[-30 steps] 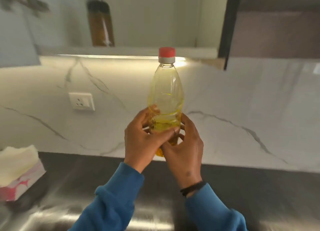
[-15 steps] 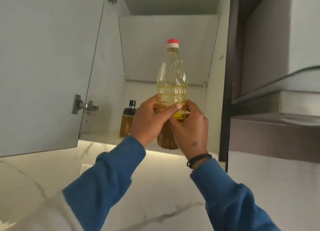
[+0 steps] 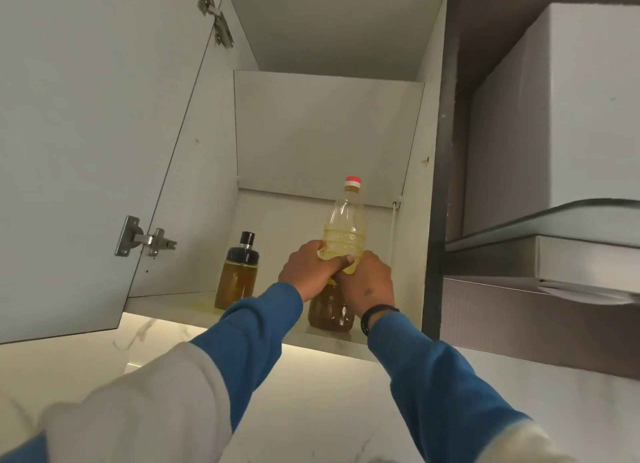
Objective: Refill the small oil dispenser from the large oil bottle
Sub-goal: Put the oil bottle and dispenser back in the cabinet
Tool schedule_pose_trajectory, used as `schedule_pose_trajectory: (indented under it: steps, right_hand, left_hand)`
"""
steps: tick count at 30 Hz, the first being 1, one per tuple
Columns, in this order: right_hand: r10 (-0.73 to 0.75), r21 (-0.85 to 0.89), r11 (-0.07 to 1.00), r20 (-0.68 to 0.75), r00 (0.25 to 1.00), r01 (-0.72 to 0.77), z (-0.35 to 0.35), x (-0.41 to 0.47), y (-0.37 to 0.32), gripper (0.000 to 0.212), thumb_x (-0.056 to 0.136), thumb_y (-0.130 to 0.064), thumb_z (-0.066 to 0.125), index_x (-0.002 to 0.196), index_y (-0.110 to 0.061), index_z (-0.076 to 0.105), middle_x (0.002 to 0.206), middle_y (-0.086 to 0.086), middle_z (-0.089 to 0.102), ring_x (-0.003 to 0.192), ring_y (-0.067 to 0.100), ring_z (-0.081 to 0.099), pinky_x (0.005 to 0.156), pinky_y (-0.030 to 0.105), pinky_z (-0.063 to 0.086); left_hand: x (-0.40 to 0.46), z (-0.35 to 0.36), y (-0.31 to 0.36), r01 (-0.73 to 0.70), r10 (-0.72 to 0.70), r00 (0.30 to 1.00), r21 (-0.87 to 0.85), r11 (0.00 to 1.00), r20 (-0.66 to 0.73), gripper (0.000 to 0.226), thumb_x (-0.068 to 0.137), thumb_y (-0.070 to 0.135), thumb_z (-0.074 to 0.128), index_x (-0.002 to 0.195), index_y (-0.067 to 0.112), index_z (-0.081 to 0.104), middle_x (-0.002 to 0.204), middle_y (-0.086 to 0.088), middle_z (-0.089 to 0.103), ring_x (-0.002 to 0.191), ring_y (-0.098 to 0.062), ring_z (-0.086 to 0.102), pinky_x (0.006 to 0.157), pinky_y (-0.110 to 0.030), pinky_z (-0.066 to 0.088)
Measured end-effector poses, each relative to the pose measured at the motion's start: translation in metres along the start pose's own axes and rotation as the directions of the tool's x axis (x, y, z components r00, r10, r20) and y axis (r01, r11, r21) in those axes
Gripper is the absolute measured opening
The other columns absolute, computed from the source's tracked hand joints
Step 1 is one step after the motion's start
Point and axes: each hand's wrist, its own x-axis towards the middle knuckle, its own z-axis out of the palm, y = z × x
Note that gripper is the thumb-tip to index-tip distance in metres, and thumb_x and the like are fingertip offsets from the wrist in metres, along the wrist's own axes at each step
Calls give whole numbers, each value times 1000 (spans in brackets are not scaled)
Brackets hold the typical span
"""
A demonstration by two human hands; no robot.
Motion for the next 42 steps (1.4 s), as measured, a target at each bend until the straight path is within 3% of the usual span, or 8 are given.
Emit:
schedule_pose_trajectory:
  steps: [4, 8, 15, 19, 24, 36, 40, 42]
  right_hand:
    - [8, -7, 1000, 38, 999, -8, -5, -1, -3, 30, 90, -37, 60, 108, -14, 62, 98, 6, 66, 81, 23, 65, 69, 31, 54]
    - [13, 6, 1000, 46, 999, -14, -9, -19, -1, 35, 90, -45, 61, 110, -16, 61, 101, 6, 65, 88, 25, 64, 78, 39, 58]
    - [-140, 138, 974, -260, 955, 181, -3, -79, -37, 44, 92, -44, 63, 125, -16, 59, 131, 7, 49, 120, 27, 44, 90, 34, 45]
    - [-234, 296, 912, -197, 952, 285, 14, -111, -92, 38, 94, -45, 60, 122, -18, 63, 127, 1, 54, 118, 19, 48, 86, 20, 34]
    - [-319, 462, 813, -156, 935, 355, 34, -155, -173, 35, 95, -46, 59, 117, -20, 65, 121, -1, 57, 113, 19, 53, 89, 23, 41]
    - [-494, 736, 561, -71, 866, 380, 36, -301, -385, 41, 98, -40, 54, 135, -21, 52, 137, -4, 49, 126, 13, 46, 92, 17, 34]
    - [-562, 703, 602, 36, 826, 379, 40, -327, -423, 49, 102, -36, 47, 148, -23, 39, 157, 0, 30, 144, 16, 28, 110, 26, 29]
    - [-563, 689, 633, 98, 821, 352, 41, -337, -431, 46, 104, -32, 43, 149, -23, 39, 159, 2, 29, 146, 18, 25, 114, 27, 26]
  left_hand:
    - [1, 2, 0, 52, -52, 999, 3, 999, 0, 39, 87, 47, 71, 116, 24, 62, 106, 1, 67, 106, -26, 65, 98, -43, 51]
    - [-12, -2, -4, 105, -101, 994, 91, 990, -50, 65, 87, 52, 67, 141, 19, 52, 131, -5, 64, 117, -26, 62, 104, -42, 48]
    - [-70, -44, -6, 100, -68, 973, 136, 986, -222, 48, 95, 49, 60, 134, 22, 56, 121, 0, 64, 109, -18, 61, 97, -36, 50]
    - [-107, -103, 1, 91, -11, 949, 241, 966, -316, 39, 91, 45, 61, 123, 24, 64, 114, 4, 67, 101, -15, 65, 94, -43, 54]
    - [-165, -198, 15, 102, 85, 892, 381, 919, -444, 29, 94, 40, 64, 119, 26, 65, 116, 9, 66, 101, -10, 64, 92, -40, 56]
    - [-325, -393, 90, 240, 427, 635, 690, 683, -643, 30, 94, 20, 63, 124, 24, 61, 124, 4, 56, 113, -15, 55, 94, -41, 52]
    - [-344, -424, 105, 403, 357, 627, 680, 612, -693, 57, 92, 29, 68, 143, 19, 47, 136, -8, 47, 124, -25, 47, 103, -38, 44]
    - [-347, -434, 106, 414, 232, 652, 595, 688, -722, 64, 91, 26, 70, 147, 17, 42, 141, -9, 46, 128, -25, 46, 106, -37, 43]
